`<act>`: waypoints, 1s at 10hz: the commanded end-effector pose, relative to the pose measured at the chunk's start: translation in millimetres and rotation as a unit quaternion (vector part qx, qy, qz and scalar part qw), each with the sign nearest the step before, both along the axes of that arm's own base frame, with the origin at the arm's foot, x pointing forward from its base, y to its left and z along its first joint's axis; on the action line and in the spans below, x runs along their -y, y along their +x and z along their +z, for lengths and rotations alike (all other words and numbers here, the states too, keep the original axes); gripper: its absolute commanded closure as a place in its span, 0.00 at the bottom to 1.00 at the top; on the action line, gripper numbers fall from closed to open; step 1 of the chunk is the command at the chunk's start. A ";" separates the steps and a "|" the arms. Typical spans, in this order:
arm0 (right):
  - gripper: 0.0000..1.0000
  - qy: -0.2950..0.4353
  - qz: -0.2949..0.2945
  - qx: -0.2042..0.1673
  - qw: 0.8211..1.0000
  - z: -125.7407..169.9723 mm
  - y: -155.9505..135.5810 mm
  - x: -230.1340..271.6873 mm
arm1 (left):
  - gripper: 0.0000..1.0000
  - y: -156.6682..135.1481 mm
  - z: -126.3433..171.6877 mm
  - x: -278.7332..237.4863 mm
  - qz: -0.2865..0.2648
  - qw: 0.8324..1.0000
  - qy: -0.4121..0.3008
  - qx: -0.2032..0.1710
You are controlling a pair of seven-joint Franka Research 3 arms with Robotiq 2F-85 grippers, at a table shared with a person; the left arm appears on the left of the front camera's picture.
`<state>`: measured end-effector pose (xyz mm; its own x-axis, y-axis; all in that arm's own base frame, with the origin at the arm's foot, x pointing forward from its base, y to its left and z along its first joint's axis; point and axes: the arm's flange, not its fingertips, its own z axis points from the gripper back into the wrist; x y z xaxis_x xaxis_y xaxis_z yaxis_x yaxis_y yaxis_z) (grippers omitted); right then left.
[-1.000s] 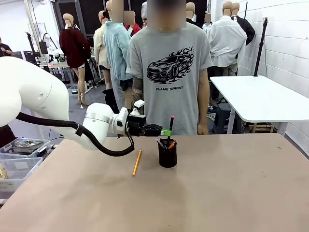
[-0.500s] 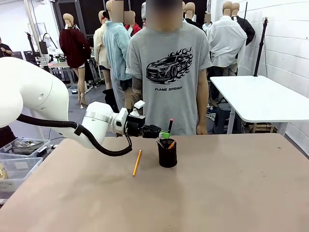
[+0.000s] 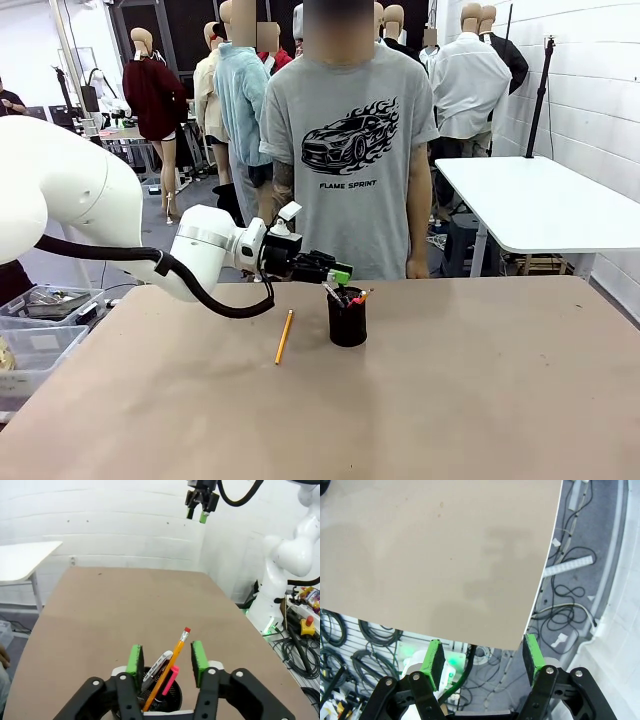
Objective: Place the pens into the pen holder.
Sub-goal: Pick up a writing instrument from the table and place it into the Pen holder.
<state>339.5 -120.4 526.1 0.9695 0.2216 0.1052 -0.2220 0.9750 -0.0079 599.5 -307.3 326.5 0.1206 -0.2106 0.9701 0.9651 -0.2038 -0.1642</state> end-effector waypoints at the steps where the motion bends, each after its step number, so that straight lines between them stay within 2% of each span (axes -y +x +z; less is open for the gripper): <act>1: 0.21 -0.011 -0.001 -0.005 1.000 0.1 1.6 1.8 | 0.27 0.0 13.2 -4.8 0.015 0.999 -0.001 0.032; 3: 0.21 -0.011 -0.001 -0.005 1.000 0.1 1.6 1.8 | 0.27 -10.9 58.9 -29.6 0.084 0.995 0.046 0.034; 4: 0.21 -0.011 -0.001 -0.005 1.000 0.1 1.6 1.8 | 0.27 -20.2 94.3 -50.1 0.137 0.984 0.092 0.060; 6: 0.21 -0.011 -0.001 -0.005 1.000 0.1 1.6 1.8 | 0.27 -40.1 150.1 -80.0 0.226 0.952 0.203 0.040; 7: 0.21 -0.011 -0.001 -0.005 1.000 0.1 1.6 1.8 | 0.27 -43.1 166.8 -85.3 0.252 0.929 0.271 -0.009; 8: 0.21 -0.011 -0.001 -0.005 1.000 0.1 1.6 1.8 | 0.27 -44.9 180.1 -87.9 0.279 0.908 0.311 -0.027; 9: 0.21 -0.011 -0.001 -0.005 1.000 0.1 1.6 1.8 | 0.27 -48.8 188.7 -89.1 0.315 0.876 0.360 -0.062; 10: 0.21 -0.011 -0.001 -0.005 1.000 0.1 1.6 1.8 | 0.27 -51.2 191.4 -89.8 0.352 0.830 0.418 -0.109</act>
